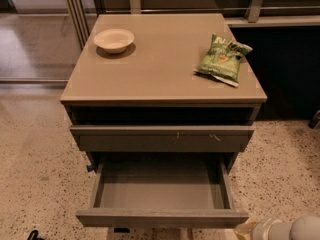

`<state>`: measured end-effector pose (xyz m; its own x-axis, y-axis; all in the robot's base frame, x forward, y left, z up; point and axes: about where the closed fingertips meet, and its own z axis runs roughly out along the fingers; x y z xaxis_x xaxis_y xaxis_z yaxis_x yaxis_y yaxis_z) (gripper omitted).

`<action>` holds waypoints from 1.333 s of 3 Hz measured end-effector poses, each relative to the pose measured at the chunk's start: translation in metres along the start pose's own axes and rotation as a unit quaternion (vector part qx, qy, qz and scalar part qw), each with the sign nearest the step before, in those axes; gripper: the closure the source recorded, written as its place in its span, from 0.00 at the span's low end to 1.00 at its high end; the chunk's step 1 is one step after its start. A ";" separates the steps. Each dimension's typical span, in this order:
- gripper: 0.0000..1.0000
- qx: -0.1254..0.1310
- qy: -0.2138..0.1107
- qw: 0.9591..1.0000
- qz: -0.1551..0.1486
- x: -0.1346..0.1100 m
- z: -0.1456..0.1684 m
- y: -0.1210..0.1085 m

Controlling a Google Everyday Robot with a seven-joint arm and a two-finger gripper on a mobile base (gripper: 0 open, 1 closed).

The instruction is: Close middle drawer

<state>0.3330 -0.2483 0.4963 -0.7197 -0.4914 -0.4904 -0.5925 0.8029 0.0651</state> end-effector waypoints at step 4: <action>1.00 0.007 -0.004 1.000 0.008 -0.005 0.085 -0.024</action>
Offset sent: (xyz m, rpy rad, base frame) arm 0.0424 0.0077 -0.0944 0.0041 0.0355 -0.0428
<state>0.3819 -0.2365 0.4233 -0.7261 -0.4758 -0.4964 -0.5757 0.8154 0.0606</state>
